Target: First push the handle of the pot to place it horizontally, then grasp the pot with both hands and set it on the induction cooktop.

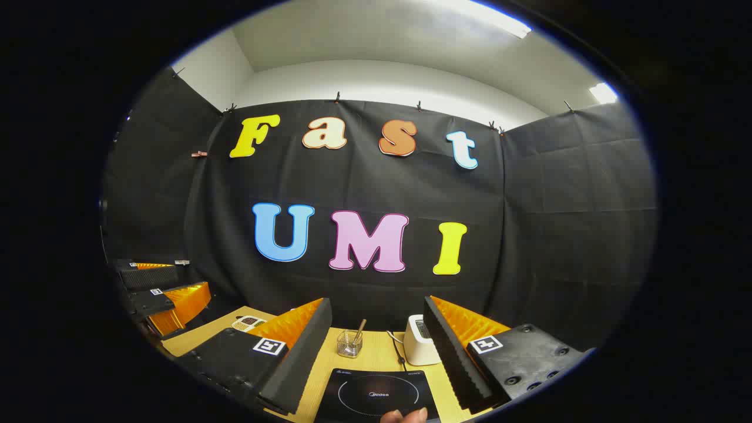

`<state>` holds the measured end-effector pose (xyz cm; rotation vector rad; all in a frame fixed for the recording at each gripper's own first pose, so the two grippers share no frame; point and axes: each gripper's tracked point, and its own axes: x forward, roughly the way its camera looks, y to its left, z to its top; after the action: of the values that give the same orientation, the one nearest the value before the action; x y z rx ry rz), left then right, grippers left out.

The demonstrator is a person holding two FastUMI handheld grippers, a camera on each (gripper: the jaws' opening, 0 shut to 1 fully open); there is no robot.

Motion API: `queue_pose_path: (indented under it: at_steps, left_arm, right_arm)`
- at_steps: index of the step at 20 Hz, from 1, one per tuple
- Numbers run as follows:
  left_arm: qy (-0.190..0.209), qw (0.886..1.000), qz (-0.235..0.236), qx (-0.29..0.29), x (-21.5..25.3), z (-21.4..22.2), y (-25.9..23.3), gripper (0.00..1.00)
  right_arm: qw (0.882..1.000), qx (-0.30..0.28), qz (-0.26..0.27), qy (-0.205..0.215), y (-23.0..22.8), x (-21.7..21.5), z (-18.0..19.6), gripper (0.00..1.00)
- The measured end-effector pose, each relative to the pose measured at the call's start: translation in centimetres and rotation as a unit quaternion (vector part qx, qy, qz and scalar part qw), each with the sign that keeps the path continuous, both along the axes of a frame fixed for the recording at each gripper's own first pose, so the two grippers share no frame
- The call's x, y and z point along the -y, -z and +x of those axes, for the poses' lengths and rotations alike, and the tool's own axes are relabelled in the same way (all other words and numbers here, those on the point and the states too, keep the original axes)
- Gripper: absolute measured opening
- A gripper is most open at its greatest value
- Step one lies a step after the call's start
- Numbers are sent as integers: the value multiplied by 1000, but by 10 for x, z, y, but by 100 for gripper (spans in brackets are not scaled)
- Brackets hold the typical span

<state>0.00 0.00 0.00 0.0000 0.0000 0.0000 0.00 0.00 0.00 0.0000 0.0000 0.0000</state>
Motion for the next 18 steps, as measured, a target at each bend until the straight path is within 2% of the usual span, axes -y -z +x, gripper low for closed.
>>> queue_pose_path:
  at_steps: [18]
  left_arm:
    - [18, 1000, -4, 16, 12, -8, -8, 96]
  right_arm:
    - [1000, -6, -2, 9, 9, 11, -4, 98]
